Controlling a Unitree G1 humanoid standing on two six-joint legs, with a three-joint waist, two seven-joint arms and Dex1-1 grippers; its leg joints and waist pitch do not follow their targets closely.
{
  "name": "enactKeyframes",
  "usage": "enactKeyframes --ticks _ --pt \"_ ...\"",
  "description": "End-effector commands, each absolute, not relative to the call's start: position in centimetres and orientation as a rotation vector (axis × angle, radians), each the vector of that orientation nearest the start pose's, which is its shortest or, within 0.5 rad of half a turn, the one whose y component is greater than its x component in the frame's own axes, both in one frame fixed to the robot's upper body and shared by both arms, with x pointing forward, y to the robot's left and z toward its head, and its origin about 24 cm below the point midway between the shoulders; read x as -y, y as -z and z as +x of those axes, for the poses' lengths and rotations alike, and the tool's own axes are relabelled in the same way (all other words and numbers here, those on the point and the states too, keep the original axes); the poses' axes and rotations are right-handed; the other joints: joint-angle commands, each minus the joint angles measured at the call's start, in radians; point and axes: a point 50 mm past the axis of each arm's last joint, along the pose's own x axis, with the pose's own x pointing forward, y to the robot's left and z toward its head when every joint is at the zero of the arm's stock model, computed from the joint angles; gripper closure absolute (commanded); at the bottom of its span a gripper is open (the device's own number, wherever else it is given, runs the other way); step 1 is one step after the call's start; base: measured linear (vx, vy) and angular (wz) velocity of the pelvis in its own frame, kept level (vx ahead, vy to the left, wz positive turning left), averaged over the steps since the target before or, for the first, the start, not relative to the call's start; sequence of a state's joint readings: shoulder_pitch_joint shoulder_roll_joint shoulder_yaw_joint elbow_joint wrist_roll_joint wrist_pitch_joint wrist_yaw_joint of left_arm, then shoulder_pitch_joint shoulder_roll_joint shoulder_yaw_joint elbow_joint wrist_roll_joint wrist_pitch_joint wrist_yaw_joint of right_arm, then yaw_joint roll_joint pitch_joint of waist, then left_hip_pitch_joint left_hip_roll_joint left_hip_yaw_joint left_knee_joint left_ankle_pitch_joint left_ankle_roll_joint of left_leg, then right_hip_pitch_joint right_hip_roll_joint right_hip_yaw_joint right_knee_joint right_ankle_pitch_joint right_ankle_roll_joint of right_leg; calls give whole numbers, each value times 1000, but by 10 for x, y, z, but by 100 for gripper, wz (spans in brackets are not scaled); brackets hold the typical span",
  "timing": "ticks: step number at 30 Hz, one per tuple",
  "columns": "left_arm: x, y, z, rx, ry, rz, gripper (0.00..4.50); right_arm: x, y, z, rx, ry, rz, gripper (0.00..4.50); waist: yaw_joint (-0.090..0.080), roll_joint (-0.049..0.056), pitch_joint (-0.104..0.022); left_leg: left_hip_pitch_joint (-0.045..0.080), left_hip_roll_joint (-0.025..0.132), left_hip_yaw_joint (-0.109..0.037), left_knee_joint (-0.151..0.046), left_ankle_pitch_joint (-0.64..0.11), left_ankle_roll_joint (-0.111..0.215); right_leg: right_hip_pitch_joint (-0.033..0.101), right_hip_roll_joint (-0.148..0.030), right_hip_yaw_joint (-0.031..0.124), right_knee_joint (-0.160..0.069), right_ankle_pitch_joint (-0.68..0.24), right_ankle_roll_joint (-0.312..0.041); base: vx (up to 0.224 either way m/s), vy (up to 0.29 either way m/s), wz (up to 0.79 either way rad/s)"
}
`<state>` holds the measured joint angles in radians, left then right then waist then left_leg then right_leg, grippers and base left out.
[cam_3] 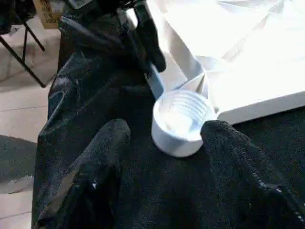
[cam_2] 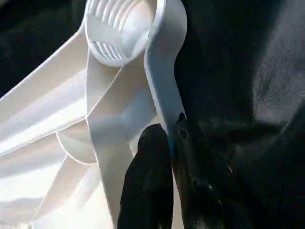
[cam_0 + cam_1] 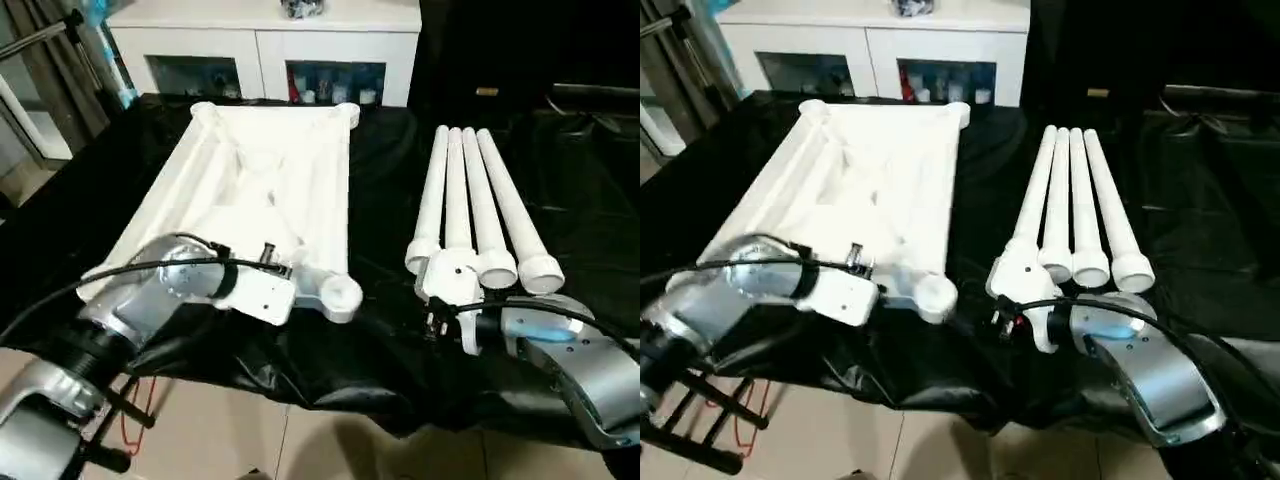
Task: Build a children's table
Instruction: Move table base
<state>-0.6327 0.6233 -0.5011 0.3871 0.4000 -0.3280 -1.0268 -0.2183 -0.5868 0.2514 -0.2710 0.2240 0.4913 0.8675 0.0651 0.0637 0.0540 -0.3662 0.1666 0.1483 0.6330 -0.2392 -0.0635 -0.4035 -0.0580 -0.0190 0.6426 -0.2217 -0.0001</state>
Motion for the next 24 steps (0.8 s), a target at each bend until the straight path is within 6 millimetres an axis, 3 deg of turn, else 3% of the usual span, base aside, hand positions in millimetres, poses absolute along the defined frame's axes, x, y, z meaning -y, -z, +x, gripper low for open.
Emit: enactKeyframes --ticks 1,11,19,24 --pt "-144 -119 322 -94 1274 1424 448 138 -93 247 -289 -1116 -359 178 7 8 -72 2 45 -15 -71 -11 5 75 -71 40 -51 178 -285 0 0 0" --pt "-168 -124 329 -206 1156 1410 448 135 -90 246 -284 -1103 -348 178 16 18 -68 0 44 -16 -73 -30 -10 71 -70 40 -55 117 -277 0 0 0" --pt "-183 -132 324 -268 1023 1317 448 134 -89 246 -284 -1103 -347 178 25 12 -69 0 45 -15 -72 -5 -7 69 -70 39 -50 155 -280 0 0 0" --pt "-182 -130 318 -289 973 1226 448 134 -89 247 -284 -1104 -349 178 24 12 -67 -1 44 -14 -73 -16 2 67 -70 38 -55 107 -278 0 0 0"
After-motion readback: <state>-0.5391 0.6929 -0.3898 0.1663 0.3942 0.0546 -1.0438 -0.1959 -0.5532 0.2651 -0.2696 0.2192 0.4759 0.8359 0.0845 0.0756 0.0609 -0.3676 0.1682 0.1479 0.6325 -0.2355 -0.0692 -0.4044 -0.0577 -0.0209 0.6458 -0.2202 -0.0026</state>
